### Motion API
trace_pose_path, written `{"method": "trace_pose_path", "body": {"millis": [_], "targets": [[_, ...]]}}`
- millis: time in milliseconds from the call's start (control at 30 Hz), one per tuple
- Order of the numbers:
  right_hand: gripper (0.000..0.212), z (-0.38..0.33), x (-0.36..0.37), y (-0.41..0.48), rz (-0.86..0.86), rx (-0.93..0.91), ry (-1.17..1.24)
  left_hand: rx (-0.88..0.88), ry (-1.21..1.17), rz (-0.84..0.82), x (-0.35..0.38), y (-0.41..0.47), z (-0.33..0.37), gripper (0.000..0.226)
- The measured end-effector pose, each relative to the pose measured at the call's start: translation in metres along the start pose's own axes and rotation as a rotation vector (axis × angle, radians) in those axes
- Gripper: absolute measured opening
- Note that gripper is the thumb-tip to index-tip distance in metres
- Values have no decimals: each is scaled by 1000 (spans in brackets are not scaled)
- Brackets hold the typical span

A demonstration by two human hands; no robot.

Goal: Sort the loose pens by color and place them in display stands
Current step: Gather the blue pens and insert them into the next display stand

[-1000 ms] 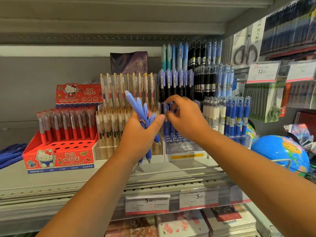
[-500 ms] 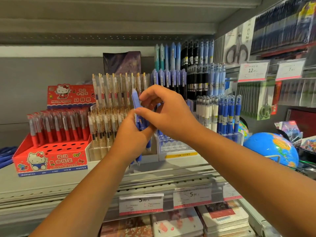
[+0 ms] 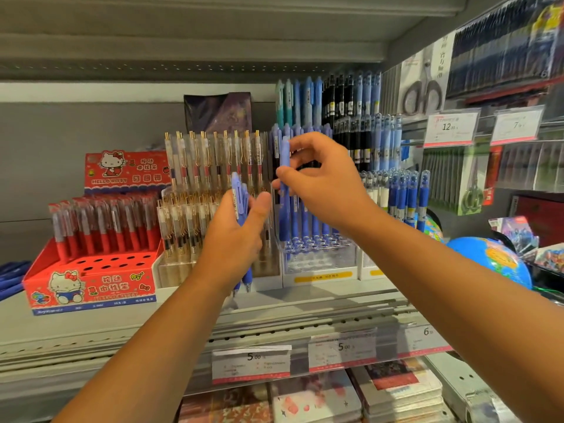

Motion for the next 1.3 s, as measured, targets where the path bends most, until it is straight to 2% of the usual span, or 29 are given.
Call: {"method": "trace_pose_path", "body": {"millis": [67,133,333,500,767,1033,1167,1300], "targets": [[24,7,-5,2,36,-7,-115,11,-81,-6,-1,1,0,20],[29,17,-9,3,69,11,-172,20,-100,-32,-1,0,0,13],[37,45,-20,5,188,44,-223,4,-137,-4,-1,1,-1,22],[37,64,-20,5,204,104,-247,14,-33,22,-2,3,-4,19],[32,80,-1,6,17,189,-332,58,52,-19,1,2,1,19],[30,77,-2,2,-29,192,-453,26,-13,-61,3,1,0,37],[30,69,-6,-1,19,170,-562,22,-24,-71,3,2,0,30],[22,49,-6,-6,99,97,-400,40,-18,-76,2,3,1,20]]}}
Point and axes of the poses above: each hand's wrist, its own y-axis towards the middle knuckle, its own x-axis out of the palm, z = x × y, the point moved 5 cm from there along y, towards the middle knuckle, and after that the axes turned 7 degrees about -z, right-handed, at the moved point
